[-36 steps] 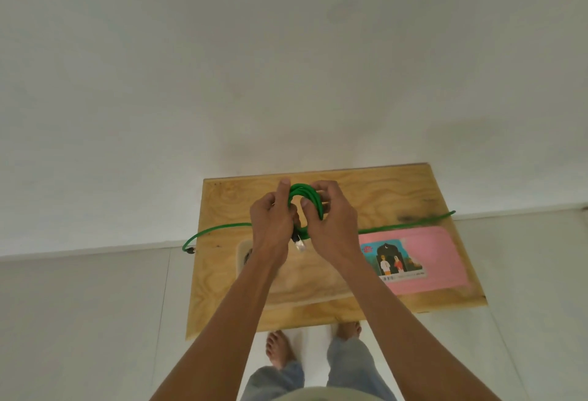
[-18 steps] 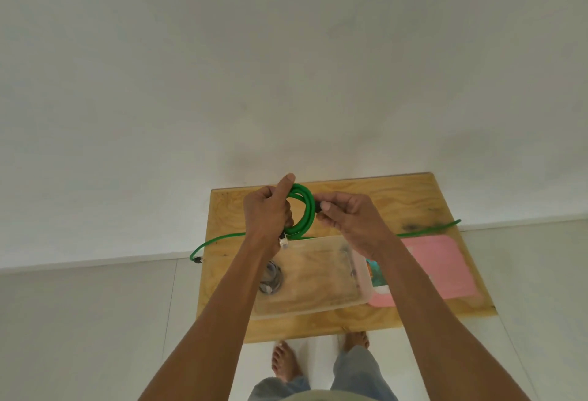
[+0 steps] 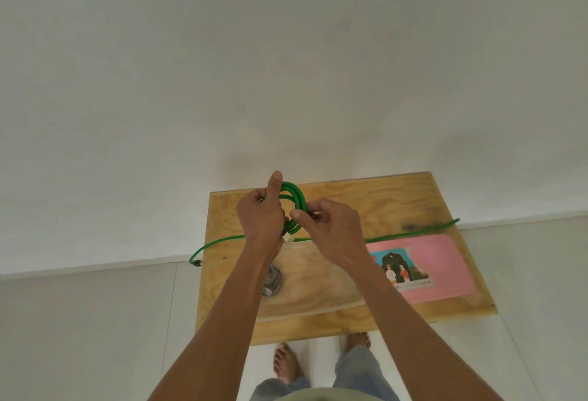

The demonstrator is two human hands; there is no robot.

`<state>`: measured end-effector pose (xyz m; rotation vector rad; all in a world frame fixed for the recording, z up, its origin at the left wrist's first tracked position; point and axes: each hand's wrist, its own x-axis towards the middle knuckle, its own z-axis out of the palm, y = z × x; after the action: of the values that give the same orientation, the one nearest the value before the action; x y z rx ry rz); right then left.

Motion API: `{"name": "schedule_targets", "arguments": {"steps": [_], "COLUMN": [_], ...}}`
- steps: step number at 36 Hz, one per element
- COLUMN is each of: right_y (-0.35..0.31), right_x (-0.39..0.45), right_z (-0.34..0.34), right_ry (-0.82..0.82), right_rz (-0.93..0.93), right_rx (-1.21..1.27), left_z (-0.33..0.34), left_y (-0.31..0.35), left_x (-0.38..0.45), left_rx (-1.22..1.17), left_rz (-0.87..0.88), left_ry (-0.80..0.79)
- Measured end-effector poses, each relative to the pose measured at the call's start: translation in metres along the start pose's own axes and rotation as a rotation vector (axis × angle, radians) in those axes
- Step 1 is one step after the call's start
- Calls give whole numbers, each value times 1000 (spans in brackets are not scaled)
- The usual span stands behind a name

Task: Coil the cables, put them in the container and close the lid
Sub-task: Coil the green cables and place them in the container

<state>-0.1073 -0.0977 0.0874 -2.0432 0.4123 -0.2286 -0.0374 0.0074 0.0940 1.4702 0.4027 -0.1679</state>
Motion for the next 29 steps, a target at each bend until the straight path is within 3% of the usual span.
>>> {"name": "schedule_targets", "arguments": {"steps": [7, 14, 20, 29], "right_y": [-7, 8, 37, 84], "right_x": [-18, -23, -31, -49], "right_z": [26, 32, 40, 61], "right_ry": [267, 174, 119, 53], "right_rz": [-32, 27, 111, 279], "right_rx": [-9, -269, -189, -202], "left_z": [1, -12, -34, -82], "left_y": [-17, -44, -71, -120], "left_x": [-12, -18, -11, 1], "left_rx": [-80, -47, 121, 711], "left_rz": [-49, -113, -143, 383], "left_ry": [22, -12, -37, 93]}}
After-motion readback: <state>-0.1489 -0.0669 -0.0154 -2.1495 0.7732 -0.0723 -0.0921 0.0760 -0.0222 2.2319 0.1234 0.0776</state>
